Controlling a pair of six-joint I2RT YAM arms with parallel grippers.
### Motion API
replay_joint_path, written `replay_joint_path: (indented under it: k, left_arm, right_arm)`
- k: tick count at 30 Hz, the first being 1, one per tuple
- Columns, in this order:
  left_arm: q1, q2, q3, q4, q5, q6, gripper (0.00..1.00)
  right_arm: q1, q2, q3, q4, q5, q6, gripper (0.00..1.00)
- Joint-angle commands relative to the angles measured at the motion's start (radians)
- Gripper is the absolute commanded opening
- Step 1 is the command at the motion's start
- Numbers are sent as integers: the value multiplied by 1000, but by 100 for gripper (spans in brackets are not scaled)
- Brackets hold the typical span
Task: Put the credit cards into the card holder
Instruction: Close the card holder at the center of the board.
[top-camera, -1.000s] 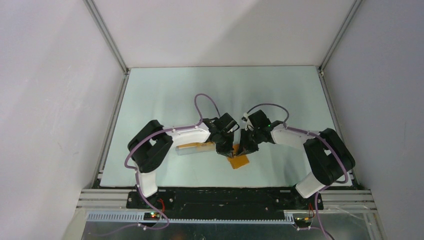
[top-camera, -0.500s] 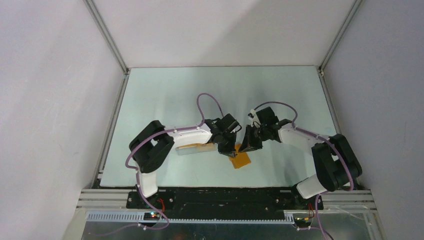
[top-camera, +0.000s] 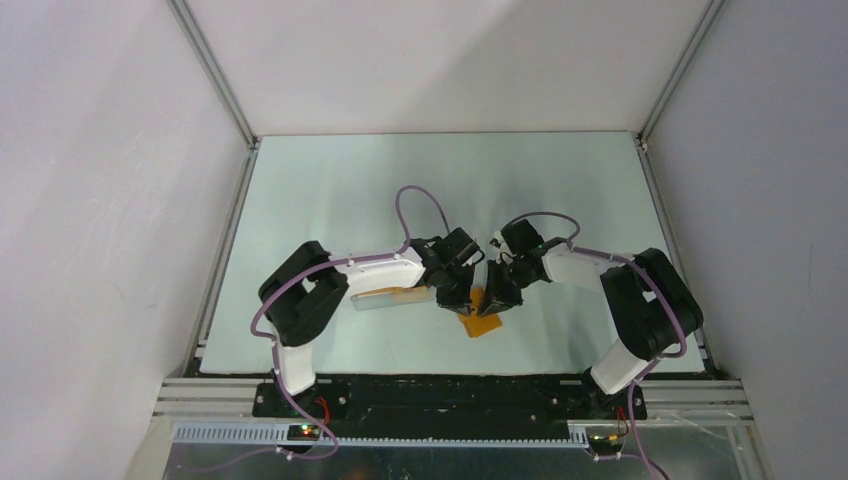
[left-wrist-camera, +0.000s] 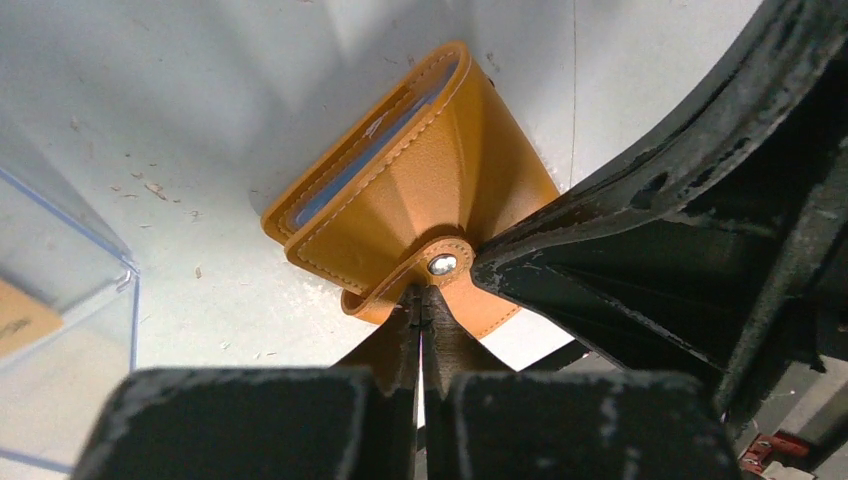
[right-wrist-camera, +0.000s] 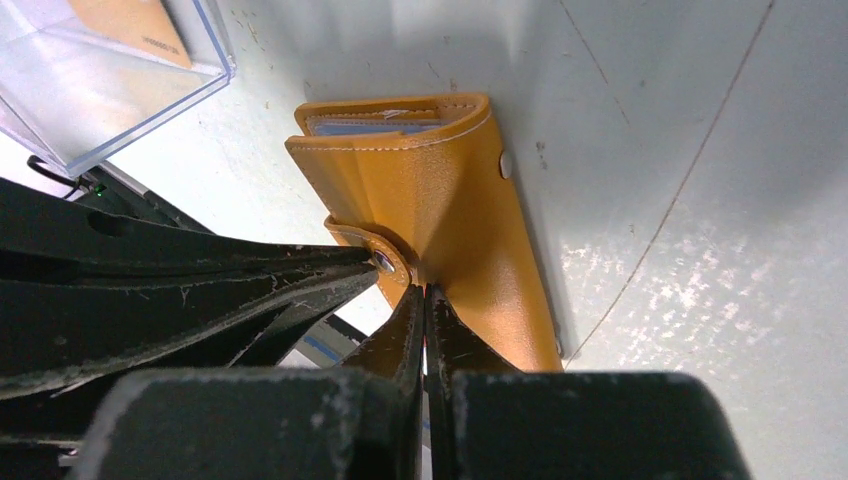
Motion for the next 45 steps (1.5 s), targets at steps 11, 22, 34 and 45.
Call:
replay_joint_path:
  k: [11, 22, 34, 45]
  left_arm:
    - [-36, 45, 48, 38, 4, 46, 0]
    - [-45, 28, 7, 35, 5, 31, 0]
    - [-30, -97, -17, 73, -3, 23, 4]
    - [18, -168, -88, 118, -31, 0, 14]
  right_arm:
    - [22, 86, -8, 19, 100, -32, 0]
    - [19, 60, -8, 15, 91, -30, 0]
    - [11, 20, -8, 14, 57, -20, 0]
    - [11, 17, -8, 14, 49, -20, 0]
